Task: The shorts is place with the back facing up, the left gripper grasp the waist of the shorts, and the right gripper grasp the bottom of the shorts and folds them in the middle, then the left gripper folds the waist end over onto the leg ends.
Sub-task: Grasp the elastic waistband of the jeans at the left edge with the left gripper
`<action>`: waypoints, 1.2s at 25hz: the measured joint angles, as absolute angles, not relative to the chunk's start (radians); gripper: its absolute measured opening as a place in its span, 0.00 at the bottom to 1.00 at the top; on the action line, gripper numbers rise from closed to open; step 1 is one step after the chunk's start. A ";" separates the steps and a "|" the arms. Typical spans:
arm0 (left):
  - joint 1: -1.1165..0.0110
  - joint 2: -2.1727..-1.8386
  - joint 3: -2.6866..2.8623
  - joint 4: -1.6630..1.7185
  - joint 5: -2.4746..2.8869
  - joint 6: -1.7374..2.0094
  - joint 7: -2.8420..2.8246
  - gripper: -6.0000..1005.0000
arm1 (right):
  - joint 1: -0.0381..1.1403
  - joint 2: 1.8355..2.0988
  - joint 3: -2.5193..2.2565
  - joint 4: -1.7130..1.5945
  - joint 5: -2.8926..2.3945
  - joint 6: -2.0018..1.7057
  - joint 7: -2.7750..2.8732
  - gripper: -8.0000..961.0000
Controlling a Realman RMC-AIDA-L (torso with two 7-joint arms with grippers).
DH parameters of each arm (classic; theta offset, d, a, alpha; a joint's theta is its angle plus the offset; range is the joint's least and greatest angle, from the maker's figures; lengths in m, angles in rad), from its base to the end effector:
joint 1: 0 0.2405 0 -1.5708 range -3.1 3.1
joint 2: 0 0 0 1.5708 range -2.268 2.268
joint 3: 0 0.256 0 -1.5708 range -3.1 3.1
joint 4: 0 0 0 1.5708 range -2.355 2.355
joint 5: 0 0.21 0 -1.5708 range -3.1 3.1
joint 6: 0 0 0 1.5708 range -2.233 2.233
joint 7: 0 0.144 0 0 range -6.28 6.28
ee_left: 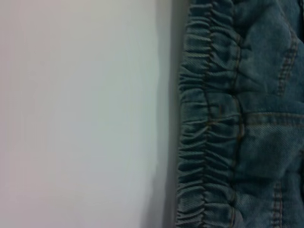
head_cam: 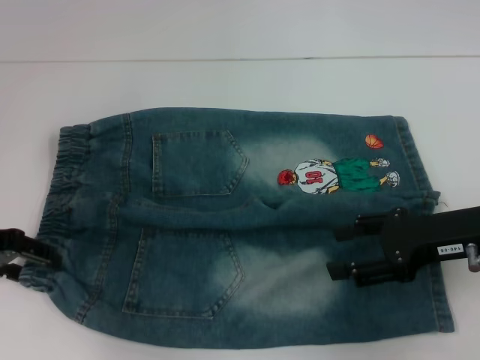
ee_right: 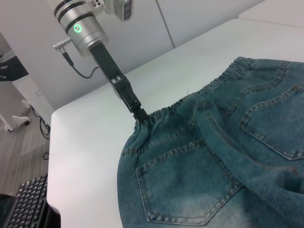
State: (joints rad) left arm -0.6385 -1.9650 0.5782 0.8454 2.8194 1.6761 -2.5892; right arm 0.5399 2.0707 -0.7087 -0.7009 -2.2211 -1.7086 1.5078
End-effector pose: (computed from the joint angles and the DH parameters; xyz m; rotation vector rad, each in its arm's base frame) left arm -0.3270 0.3279 0.0737 -2.0330 -2.0036 0.2419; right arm 0.2681 0.3042 -0.0057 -2.9759 0.7635 0.4908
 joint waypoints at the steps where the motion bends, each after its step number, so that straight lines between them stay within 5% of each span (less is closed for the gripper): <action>1: -0.639 -1.965 0.578 0.845 2.819 1.676 -2.589 0.76 | 0.540 2.070 -0.709 -0.701 -2.221 -1.709 1.508 0.84; 11: -0.660 -1.968 0.578 0.837 2.810 1.686 -2.591 0.76 | 0.539 2.069 -0.709 -0.701 -2.221 -1.708 1.508 0.84; 22: -0.655 -1.980 0.578 0.851 2.813 1.679 -2.567 0.65 | 0.535 2.068 -0.705 -0.701 -2.221 -1.708 1.508 0.84; 25: -0.655 -1.980 0.578 0.851 2.816 1.680 -2.565 0.42 | 0.536 2.069 -0.706 -0.701 -2.221 -1.706 1.508 0.84; 30: -0.655 -1.980 0.578 0.851 2.816 1.682 -2.565 0.19 | 0.538 2.064 -0.703 -0.701 -2.221 -1.706 1.517 0.84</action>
